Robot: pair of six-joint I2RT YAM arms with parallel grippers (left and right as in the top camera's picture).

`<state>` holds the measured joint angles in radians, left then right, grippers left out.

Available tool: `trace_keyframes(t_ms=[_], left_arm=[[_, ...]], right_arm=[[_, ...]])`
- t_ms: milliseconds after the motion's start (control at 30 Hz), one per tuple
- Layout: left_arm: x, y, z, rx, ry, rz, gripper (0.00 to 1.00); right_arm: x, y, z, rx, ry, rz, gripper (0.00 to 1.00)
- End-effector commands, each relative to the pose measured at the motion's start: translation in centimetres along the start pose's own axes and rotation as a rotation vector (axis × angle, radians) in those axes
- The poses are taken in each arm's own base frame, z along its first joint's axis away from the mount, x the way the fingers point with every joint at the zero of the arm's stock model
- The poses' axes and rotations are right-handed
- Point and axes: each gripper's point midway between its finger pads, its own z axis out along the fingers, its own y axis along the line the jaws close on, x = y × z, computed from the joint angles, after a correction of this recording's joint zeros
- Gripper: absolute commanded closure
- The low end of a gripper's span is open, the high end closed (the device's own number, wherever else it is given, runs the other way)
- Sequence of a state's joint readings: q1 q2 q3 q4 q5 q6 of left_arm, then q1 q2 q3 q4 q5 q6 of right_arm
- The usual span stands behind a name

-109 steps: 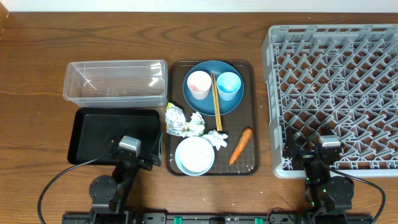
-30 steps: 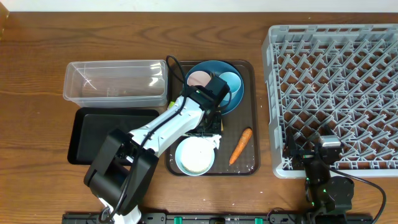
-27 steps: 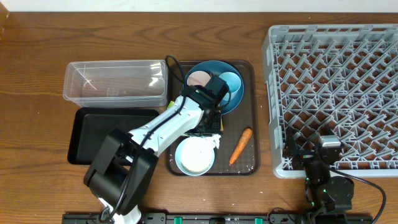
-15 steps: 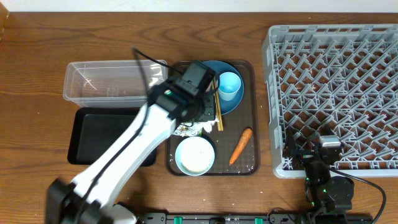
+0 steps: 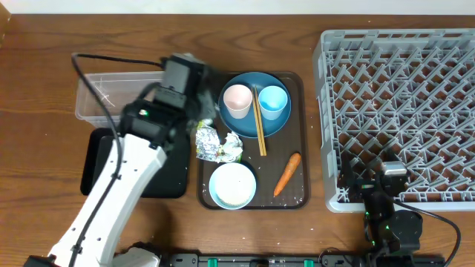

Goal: Sort waste into correct bins and load items into the dishwasher rack
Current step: 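Grasp the tissue and carry it into the clear plastic bin, then release the tissue in the bin and move left gripper to second tissue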

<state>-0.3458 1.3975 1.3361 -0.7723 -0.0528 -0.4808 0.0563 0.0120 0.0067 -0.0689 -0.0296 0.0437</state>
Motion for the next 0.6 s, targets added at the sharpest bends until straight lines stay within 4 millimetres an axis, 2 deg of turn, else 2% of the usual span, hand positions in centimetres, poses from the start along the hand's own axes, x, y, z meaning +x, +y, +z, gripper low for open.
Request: trace_keyframes(t_ms=[0,133,200,433,567], left_arm=[[-2.5,3.0,0.1,-0.077,-0.065,-0.030,0.94],[-4.3,6.4,1.3,-0.148,-0.094,-0.103,0.94],[-4.8,7.9,2.4,-0.179,-0.087,-0.133,0.94],[-4.2,11.6,7.7,-0.267,-0.004,-0.186,0.94],[-3.7,13.1,9.8,-0.297,0.032,-0.205,0.89]], right_arm=[[0.0,0.2,0.0,-0.008,0.000,-0.001,0.01],[0.0,0.2,0.0,-0.008,0.000,-0.001,0.01],[0.0,0.2,0.0,-0.007,0.000,-0.001,0.01],[0.0,0.2,0.0,-0.007,0.000,-0.001,0.01],[0.0,0.2,0.0,-0.007,0.000,-0.001,0.01]])
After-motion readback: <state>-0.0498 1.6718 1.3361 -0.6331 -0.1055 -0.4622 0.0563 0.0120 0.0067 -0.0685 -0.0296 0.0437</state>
